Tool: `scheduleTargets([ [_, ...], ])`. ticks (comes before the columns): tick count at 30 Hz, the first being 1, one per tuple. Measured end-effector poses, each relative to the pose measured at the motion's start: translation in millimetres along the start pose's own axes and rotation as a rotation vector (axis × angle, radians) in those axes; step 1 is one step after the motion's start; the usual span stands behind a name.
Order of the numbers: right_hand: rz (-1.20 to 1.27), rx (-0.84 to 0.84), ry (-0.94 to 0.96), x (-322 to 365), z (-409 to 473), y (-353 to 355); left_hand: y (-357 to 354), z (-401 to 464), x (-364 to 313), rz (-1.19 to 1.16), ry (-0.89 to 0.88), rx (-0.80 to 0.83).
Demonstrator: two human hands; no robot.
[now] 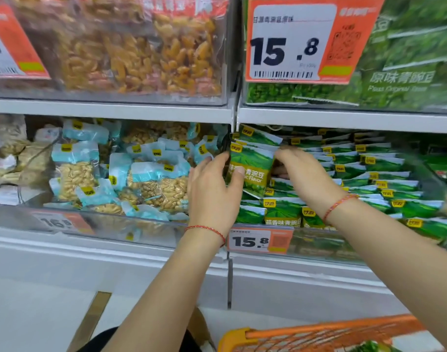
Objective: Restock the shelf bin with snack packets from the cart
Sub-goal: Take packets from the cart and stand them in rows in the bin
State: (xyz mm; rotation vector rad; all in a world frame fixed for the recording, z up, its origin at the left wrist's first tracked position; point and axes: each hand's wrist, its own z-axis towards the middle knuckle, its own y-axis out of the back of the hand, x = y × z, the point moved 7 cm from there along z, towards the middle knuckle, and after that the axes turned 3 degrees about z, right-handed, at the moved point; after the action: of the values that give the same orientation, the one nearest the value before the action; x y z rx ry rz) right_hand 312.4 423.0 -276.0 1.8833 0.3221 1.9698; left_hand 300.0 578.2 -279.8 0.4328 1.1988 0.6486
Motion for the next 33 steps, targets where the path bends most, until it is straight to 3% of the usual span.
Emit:
scheduleTargets([
  [5,-0.056,0.039,0.061,6,0,0,0,0,5,-0.045,0.029,0.052],
  [13,0.093,0.0,-0.182,3,27,-5,2,4,10,-0.036,0.029,0.102],
  [20,-0.21,0.1,-0.212,1,37,-13,-5,11,2,0.008,-0.069,0.28],
  [24,-0.31,0.022,-0.153,5,35,-8,-6,15,-4,0.133,-0.122,0.316],
  [29,-0.186,-0.143,-0.034,9,7,9,-8,17,-2,0.253,-0.122,0.381],
  [33,-0.273,-0.181,0.149,21,-36,26,1,5,-1,0.188,-0.088,0.338],
])
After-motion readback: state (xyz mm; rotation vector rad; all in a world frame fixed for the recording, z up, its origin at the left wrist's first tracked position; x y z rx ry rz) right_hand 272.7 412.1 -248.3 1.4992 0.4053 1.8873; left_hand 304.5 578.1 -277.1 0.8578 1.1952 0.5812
